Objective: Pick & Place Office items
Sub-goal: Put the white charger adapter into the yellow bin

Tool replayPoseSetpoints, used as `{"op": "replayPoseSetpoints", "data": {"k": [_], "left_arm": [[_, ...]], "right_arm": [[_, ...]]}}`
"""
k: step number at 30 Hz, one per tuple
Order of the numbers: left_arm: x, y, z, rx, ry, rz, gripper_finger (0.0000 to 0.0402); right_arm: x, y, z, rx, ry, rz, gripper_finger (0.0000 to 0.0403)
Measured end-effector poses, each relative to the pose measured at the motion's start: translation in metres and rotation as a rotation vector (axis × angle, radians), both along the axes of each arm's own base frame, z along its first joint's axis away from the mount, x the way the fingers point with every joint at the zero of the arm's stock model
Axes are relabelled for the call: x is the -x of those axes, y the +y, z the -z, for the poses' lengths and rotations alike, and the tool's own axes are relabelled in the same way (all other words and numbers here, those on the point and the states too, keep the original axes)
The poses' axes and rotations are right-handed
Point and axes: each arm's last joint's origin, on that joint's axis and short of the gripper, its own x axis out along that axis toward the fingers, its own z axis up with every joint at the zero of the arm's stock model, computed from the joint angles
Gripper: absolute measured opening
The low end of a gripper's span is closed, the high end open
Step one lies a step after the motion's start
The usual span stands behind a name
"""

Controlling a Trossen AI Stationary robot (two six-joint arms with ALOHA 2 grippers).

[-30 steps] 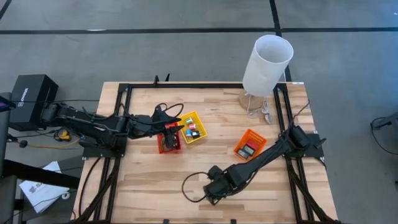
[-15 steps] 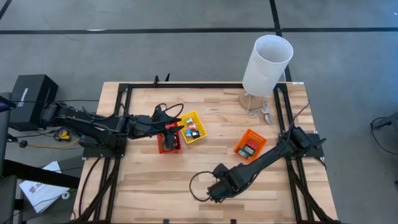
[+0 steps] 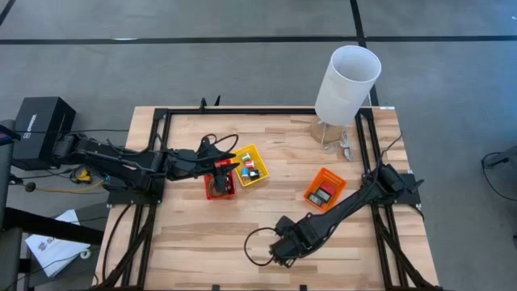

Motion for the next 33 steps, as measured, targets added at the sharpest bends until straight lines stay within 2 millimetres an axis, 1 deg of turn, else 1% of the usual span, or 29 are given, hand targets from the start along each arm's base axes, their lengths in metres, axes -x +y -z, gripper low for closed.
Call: {"op": "replayPoseSetpoints", "data": {"k": [5,8,15,20,23,25,30,33], "left_arm": [[0.0,0.0,0.0,0.0,-0.005,0.0,0.0154],[0.0,0.0,-0.001,0.001,-0.008,0.0,0.0154],[0.0,0.0,-0.001,0.001,-0.012,0.0,0.0154],[0.0,0.0,-0.001,0.002,-0.014,0.0,0.0154],[0.0,0.0,-0.002,0.002,-0.018,0.0,0.0154],[-0.001,0.0,-0.002,0.003,-0.019,0.0,0.0154],[-0.001,0.0,-0.002,0.003,-0.019,0.0,0.0154],[-0.001,0.0,-0.002,0.003,-0.02,0.0,0.0154]], "right_arm": [[-0.001,-0.002,0.0,-0.013,0.011,0.021,0.0227],[-0.001,-0.003,-0.004,-0.015,0.007,0.028,0.0227],[-0.005,-0.006,-0.005,-0.033,-0.015,0.041,0.0227],[-0.011,-0.002,-0.006,-0.074,-0.073,0.048,0.0227],[-0.01,0.002,-0.006,-0.082,-0.081,0.047,0.0227],[-0.012,0.005,-0.007,-0.122,-0.099,0.048,0.0227],[-0.009,0.004,-0.006,-0.125,-0.061,0.11,0.0227],[-0.012,0.002,-0.007,-0.15,-0.062,0.154,0.0227]]}}
